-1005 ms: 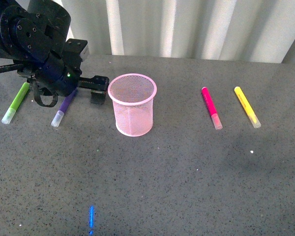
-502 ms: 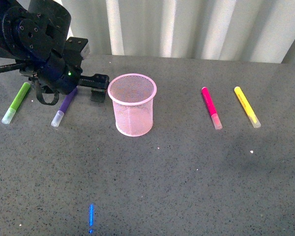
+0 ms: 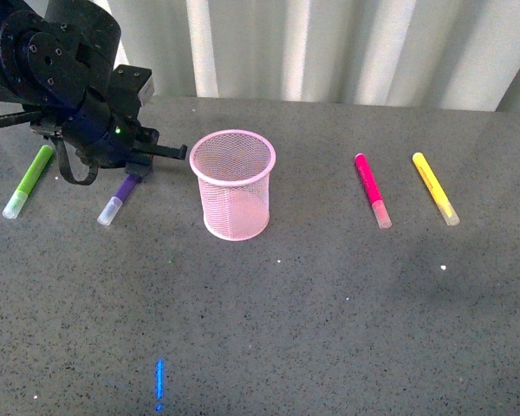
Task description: Insert purple and pink pens into pink cup
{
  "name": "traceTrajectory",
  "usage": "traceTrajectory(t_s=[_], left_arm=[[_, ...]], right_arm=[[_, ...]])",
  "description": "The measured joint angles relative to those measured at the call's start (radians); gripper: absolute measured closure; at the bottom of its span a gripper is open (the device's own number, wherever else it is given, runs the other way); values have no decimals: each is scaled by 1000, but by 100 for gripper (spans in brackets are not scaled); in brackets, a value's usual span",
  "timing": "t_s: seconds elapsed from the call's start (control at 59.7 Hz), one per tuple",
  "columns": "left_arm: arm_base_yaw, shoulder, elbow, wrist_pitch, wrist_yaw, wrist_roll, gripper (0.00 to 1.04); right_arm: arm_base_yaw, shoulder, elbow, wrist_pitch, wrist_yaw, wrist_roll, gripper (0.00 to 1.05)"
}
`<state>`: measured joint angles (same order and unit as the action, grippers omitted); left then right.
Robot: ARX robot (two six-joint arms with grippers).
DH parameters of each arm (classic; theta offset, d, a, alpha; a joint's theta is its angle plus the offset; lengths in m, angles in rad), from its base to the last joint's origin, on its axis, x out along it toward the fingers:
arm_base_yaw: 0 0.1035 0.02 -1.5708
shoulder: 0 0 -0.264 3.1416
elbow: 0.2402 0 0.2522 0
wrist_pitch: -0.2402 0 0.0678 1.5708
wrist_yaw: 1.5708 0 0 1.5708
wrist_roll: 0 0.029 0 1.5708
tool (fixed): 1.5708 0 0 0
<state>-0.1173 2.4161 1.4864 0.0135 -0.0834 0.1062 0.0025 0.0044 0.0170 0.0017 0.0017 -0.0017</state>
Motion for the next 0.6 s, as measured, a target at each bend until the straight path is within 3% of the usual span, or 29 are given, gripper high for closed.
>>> traceTrajectory(t_s=[0.368, 0.603], left_arm=[[-4, -61, -101, 75, 18, -39, 92], [-25, -245, -277, 439, 31, -139, 92]], right_arm=[[0, 0, 0, 0, 0, 0, 7], [0, 0, 0, 0, 0, 0, 7]])
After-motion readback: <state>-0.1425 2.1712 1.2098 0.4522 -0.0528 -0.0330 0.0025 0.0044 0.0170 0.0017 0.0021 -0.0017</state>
